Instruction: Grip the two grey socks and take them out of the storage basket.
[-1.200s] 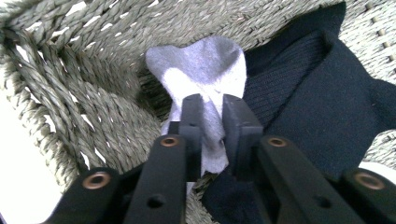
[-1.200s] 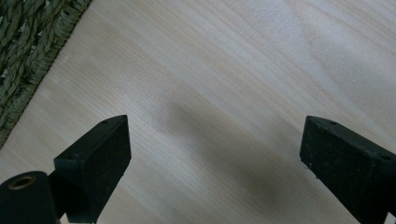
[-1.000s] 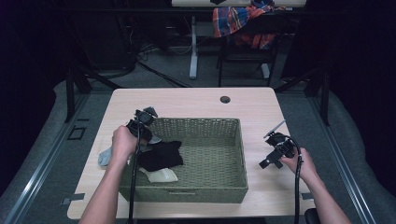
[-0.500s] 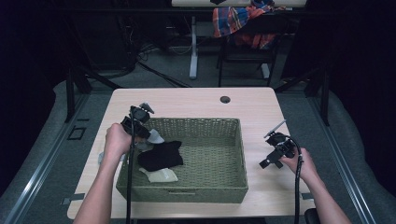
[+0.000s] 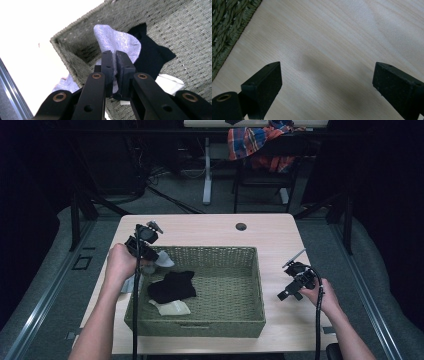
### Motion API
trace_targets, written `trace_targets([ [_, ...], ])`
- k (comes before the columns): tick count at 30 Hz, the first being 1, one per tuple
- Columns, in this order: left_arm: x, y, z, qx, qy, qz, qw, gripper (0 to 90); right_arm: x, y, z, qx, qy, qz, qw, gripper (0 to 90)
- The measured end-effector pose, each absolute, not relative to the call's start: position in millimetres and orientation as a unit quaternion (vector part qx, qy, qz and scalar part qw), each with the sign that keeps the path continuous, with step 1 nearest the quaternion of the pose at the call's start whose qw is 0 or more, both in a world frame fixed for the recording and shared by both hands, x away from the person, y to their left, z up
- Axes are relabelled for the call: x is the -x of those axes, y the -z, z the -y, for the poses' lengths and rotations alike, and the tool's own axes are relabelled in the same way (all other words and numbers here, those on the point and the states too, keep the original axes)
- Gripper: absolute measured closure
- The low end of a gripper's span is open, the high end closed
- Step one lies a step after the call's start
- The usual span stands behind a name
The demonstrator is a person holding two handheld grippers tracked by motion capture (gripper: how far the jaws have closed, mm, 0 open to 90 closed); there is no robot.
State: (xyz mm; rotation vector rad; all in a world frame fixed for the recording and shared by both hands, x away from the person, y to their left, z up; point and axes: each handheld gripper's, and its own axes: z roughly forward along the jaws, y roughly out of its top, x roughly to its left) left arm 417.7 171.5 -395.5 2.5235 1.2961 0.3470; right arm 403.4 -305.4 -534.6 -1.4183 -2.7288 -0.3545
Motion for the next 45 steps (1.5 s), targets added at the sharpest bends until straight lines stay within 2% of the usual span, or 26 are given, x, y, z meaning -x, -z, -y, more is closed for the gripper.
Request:
trace_targets([
  [28, -431.0, 321.8, -178.2, -0.865, -0.166, -0.451, 0.146, 85.4, -402.4, 534.0, 304.2, 0.458, 0.115, 0.881, 0.022, 8.6],
  [45, -439.8, 312.6, -227.3, -0.836, -0.17, -0.505, 0.132, 85.4, -402.8, 534.7, 303.8, 0.457, 0.116, 0.882, 0.024, 8.7],
])
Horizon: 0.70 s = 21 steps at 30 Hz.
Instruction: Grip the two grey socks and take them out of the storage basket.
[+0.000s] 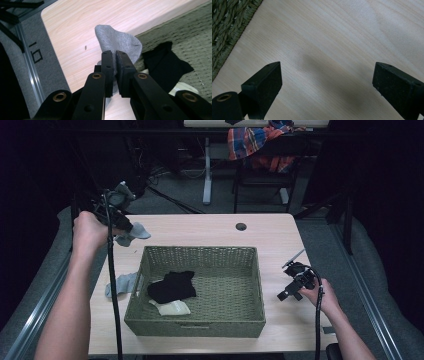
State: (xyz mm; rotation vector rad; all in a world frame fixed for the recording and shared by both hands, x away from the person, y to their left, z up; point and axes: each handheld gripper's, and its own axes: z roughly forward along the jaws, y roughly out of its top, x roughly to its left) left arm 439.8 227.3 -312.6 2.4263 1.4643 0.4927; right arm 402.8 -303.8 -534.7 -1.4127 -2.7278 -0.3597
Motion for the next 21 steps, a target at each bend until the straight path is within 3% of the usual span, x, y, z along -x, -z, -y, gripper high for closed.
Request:
trace_targets([
  [8, -442.1, 321.6, -249.4, -0.821, -0.165, -0.531, 0.132, 85.4, -401.1, 536.4, 302.5, 0.467, 0.126, 0.875, 0.018, 8.7],
  [21, -448.1, 372.2, -281.6, -0.805, -0.121, -0.569, 0.114, 85.4, -400.9, 536.0, 302.3, 0.468, 0.124, 0.874, 0.021, 8.7],
])
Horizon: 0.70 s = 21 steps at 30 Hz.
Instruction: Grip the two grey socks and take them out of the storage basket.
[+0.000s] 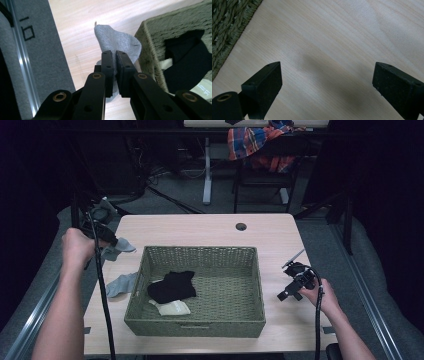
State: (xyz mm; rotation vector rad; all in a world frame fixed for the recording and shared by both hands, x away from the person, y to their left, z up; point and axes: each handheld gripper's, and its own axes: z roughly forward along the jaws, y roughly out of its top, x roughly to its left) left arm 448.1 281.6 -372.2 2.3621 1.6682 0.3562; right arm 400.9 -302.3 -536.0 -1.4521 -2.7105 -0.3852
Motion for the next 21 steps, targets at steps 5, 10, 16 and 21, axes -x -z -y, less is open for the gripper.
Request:
trace_targets([
  [5, -448.7, 389.1, -286.1, -0.805, -0.107, -0.573, 0.109, 85.4, -402.8, 534.7, 303.4, 0.456, 0.11, 0.883, 0.025, 8.7],
  [10, -449.9, 415.8, -290.1, -0.802, -0.088, -0.582, 0.103, 85.3, -401.1, 536.1, 302.5, 0.468, 0.123, 0.875, 0.021, 8.7],
  [16, -450.3, 442.7, -292.0, -0.799, -0.064, -0.589, 0.1, 85.3, -401.9, 535.4, 303.3, 0.463, 0.121, 0.878, 0.025, 8.7],
  [21, -450.4, 463.6, -292.2, -0.795, -0.046, -0.597, 0.098, 85.1, -402.1, 535.0, 303.4, 0.461, 0.119, 0.879, 0.025, 8.7],
])
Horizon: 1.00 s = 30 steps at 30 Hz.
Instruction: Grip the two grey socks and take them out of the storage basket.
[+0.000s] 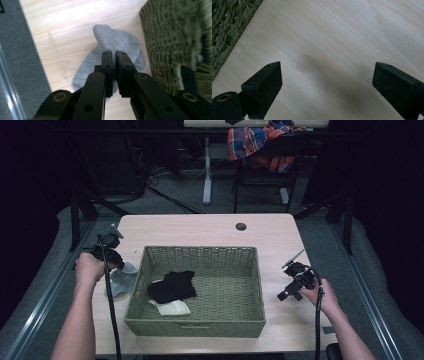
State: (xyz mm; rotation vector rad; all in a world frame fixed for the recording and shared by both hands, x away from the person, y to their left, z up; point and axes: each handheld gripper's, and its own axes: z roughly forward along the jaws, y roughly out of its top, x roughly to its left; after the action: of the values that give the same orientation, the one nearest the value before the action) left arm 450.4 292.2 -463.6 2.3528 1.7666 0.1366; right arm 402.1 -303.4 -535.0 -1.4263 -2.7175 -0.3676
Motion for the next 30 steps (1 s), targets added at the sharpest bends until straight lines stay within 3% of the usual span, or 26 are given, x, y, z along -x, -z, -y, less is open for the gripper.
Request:
trace_targets([
  [7, -453.4, 489.8, -294.6, -0.786, -0.028, -0.607, 0.111, 82.1, -400.9, 536.7, 302.7, 0.47, 0.129, 0.873, 0.023, 8.7],
  [10, -451.7, 491.2, -294.2, -0.787, -0.031, -0.606, 0.113, 74.5, -402.0, 535.5, 303.8, 0.463, 0.119, 0.878, 0.024, 8.7],
  [18, -426.1, 471.5, -295.6, -0.779, -0.071, -0.61, 0.126, 17.8, -402.4, 534.6, 304.0, 0.459, 0.116, 0.881, 0.024, 8.7],
  [24, -398.0, 452.5, -296.9, -0.777, -0.106, -0.603, 0.146, 1.1, -400.9, 535.6, 302.7, 0.467, 0.126, 0.875, 0.02, 8.7],
  [30, -364.4, 447.1, -293.2, -0.783, -0.121, -0.589, 0.157, 0.2, -401.9, 532.7, 303.3, 0.457, 0.117, 0.881, 0.02, 8.7],
])
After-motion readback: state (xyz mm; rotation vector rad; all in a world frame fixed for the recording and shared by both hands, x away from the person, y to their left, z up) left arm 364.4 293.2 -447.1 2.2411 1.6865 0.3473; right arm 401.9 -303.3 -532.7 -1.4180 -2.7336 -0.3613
